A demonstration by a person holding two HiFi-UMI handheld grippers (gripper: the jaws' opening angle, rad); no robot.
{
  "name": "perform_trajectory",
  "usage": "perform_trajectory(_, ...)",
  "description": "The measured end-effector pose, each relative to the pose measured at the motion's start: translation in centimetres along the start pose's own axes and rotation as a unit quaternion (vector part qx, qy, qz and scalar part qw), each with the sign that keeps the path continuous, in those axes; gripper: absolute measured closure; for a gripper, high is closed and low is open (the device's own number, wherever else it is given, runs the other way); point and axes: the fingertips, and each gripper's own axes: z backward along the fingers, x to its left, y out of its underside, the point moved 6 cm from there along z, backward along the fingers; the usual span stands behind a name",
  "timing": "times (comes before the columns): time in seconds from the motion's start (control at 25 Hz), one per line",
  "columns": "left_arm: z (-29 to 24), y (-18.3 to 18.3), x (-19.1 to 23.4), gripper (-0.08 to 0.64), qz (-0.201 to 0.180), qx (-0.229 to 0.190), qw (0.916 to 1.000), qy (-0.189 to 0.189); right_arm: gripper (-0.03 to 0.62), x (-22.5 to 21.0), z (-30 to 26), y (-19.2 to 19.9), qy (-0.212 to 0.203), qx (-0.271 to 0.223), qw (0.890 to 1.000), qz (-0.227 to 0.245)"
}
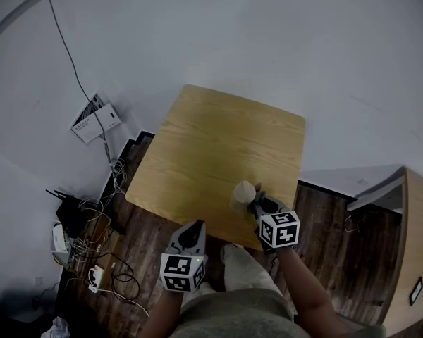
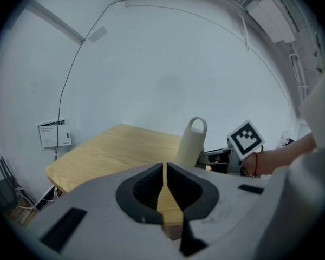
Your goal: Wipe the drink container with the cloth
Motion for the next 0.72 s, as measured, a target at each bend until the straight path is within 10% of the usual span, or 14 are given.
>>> perform_trajectory(0.72,1.4,0.4,0.9,0.54,0.0,0.005,1.0,-0.003,0.566,-0.6,-1.0,2.2,0.062,0.001,0.998,0.022)
